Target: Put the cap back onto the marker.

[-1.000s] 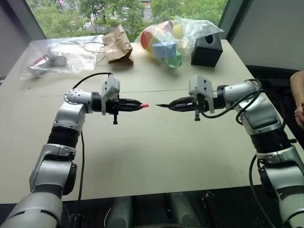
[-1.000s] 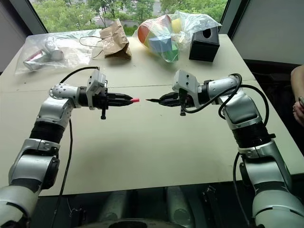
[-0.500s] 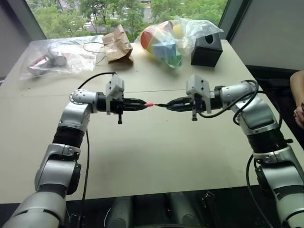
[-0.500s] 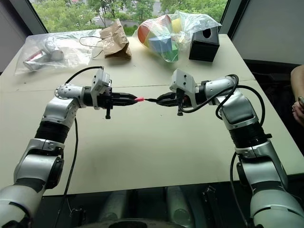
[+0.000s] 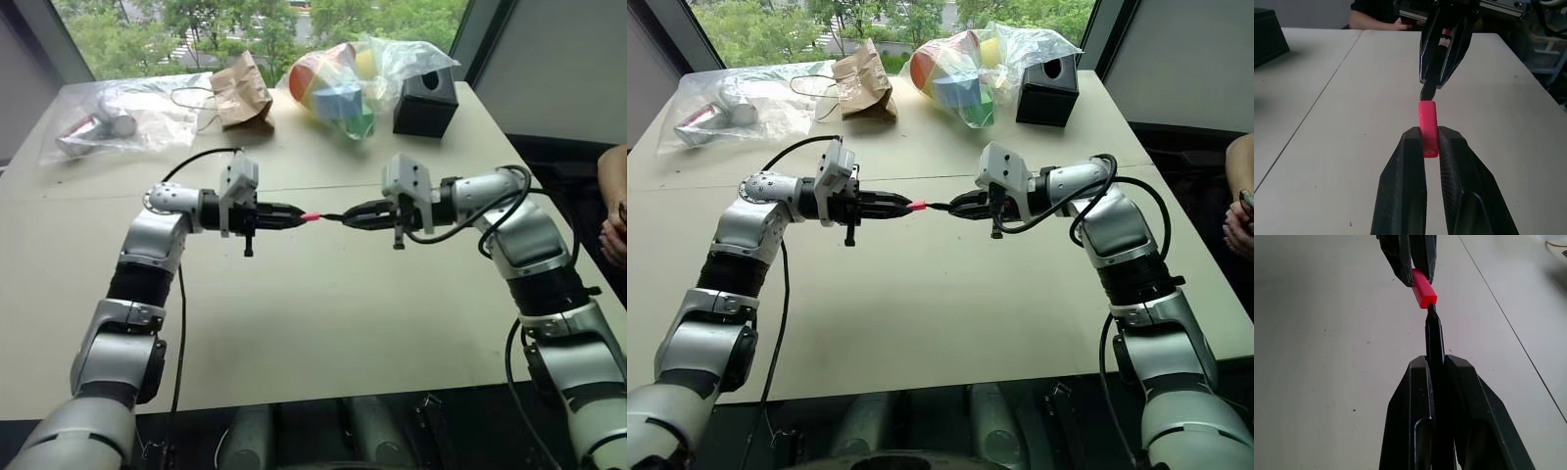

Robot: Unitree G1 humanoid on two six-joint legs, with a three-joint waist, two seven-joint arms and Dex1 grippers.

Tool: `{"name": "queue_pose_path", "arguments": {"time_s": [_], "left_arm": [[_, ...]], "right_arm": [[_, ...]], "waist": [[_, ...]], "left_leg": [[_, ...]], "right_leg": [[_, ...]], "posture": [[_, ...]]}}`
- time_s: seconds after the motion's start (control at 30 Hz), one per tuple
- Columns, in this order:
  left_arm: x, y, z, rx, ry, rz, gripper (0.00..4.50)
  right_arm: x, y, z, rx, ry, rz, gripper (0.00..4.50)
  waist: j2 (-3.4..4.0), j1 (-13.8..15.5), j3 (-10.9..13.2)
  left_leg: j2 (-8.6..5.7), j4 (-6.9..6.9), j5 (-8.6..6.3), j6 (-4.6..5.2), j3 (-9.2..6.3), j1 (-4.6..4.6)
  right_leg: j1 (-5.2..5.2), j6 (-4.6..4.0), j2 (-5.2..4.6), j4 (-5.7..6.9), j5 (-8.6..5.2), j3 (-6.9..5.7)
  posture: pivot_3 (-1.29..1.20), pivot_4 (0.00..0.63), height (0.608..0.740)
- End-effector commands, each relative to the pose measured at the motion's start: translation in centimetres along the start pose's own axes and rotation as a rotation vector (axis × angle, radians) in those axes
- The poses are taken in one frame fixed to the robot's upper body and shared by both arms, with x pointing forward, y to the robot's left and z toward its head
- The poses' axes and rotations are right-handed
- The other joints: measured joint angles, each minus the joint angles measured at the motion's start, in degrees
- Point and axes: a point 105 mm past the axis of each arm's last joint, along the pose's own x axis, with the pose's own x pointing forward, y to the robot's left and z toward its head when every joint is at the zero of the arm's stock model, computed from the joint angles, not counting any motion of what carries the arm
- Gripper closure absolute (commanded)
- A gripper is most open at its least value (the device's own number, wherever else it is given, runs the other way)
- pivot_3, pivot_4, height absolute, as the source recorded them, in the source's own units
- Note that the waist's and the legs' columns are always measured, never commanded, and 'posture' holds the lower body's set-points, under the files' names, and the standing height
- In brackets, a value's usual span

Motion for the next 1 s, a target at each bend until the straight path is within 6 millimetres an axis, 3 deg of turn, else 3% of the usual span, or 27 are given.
{"name": "queue_pose_path", "arguments": {"time_s": [0.03, 0.27, 0.53, 0.7, 1.0], "left_arm": [[0.7, -0.3, 1.3, 0.077, -0.005, -0.028, 4.48], [2.0, 0.5, 0.3, 0.168, 0.096, -0.052, 4.48], [3.3, 0.9, 1.3, 0.283, 0.134, -0.110, 4.48], [4.3, 0.0, 2.8, 0.327, 0.085, -0.178, 4.48], [7.3, -1.2, 2.7, 0.395, 0.124, -0.259, 4.48]], "right_arm": [[-0.1, -0.3, 1.4, -0.044, -0.041, -0.013, 4.50], [0.3, -0.3, 1.7, -0.085, -0.025, 0.006, 4.50], [0.7, -0.3, 1.3, -0.129, 0.002, 0.010, 4.50], [0.9, -0.5, 1.4, -0.151, 0.001, 0.000, 4.50], [1.3, -0.3, 1.7, -0.133, -0.024, 0.002, 4.50]], "waist": [[0.00, 0.0, 0.0], [0.00, 0.2, 0.0], [0.00, 0.1, 0.0], [0.00, -0.1, 0.0], [0.00, 0.1, 0.0]], "left_leg": [[0.00, 0.00, 0.00, 0.00, 0.00, 0.00], [-0.02, 0.12, 0.00, 0.00, 0.00, 0.00], [-0.04, 0.19, 0.00, 0.00, 0.00, -0.01], [-0.03, 0.19, 0.00, 0.00, -0.02, 0.00], [-0.04, 0.35, 0.00, 0.00, -0.03, -0.02]], "right_leg": [[0.00, 0.00, 0.00, 0.00, 0.00, 0.00], [0.04, 0.00, 0.01, 0.03, 0.00, 0.00], [0.05, 0.00, 0.01, 0.07, 0.00, 0.00], [0.05, 0.01, 0.04, 0.10, 0.01, 0.00], [0.07, 0.01, 0.03, 0.19, 0.01, 0.00]], "posture": [[0.00, 0.150, 0.740], [0.00, 0.150, 0.740], [0.00, 0.150, 0.740], [0.00, 0.150, 0.740], [0.00, 0.150, 0.740]]}}
